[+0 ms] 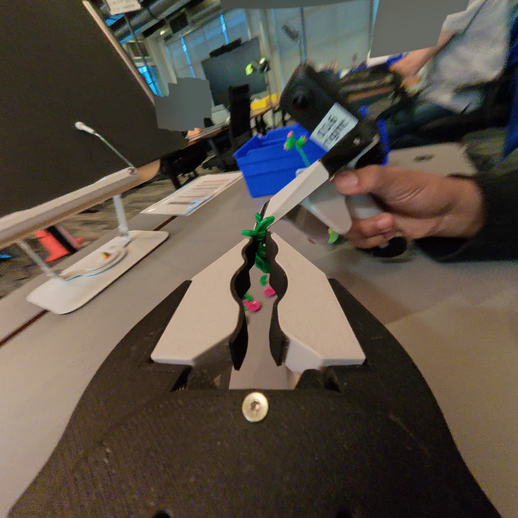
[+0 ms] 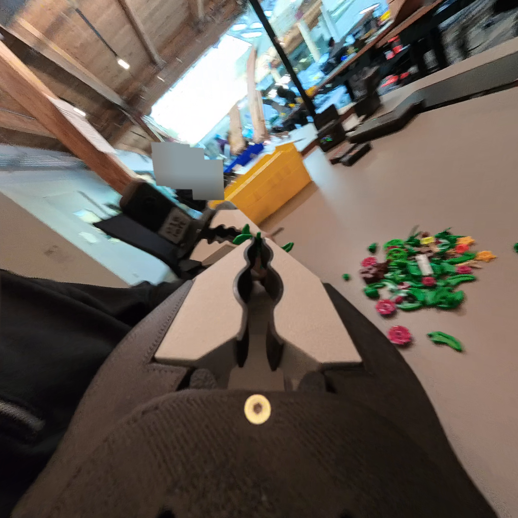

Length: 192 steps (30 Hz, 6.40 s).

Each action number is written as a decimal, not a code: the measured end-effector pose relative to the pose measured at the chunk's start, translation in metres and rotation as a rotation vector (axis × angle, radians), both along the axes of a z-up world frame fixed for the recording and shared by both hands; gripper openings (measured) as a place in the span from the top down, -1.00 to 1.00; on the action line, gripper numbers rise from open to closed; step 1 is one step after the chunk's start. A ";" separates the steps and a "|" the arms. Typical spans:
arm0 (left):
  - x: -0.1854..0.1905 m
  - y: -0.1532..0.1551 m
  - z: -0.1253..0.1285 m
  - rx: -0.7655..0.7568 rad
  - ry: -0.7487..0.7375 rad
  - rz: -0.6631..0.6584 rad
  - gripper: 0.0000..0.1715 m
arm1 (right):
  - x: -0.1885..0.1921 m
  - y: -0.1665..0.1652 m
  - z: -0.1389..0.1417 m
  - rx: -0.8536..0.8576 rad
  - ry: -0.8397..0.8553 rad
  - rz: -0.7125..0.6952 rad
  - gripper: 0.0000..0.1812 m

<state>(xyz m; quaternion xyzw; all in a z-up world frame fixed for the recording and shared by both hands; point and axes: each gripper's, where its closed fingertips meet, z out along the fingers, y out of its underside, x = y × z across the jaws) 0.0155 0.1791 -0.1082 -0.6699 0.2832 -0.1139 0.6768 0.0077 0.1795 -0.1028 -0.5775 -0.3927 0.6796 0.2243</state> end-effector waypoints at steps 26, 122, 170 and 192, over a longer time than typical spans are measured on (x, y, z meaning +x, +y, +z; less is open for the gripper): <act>-0.027 0.002 0.013 -0.224 -0.560 -0.195 0.96 | -0.011 0.061 -0.087 0.475 -0.558 -0.394 0.98; -0.023 0.013 -0.032 0.006 0.425 0.220 0.97 | -0.017 0.007 -0.025 0.466 -0.133 -0.178 0.80; -0.028 0.012 -0.040 -0.234 0.061 0.046 0.97 | -0.001 0.059 -0.064 0.529 -0.421 -0.376 0.74; -0.009 0.008 -0.037 -0.009 0.357 0.121 0.80 | -0.009 0.001 -0.025 0.261 -0.128 -0.077 1.00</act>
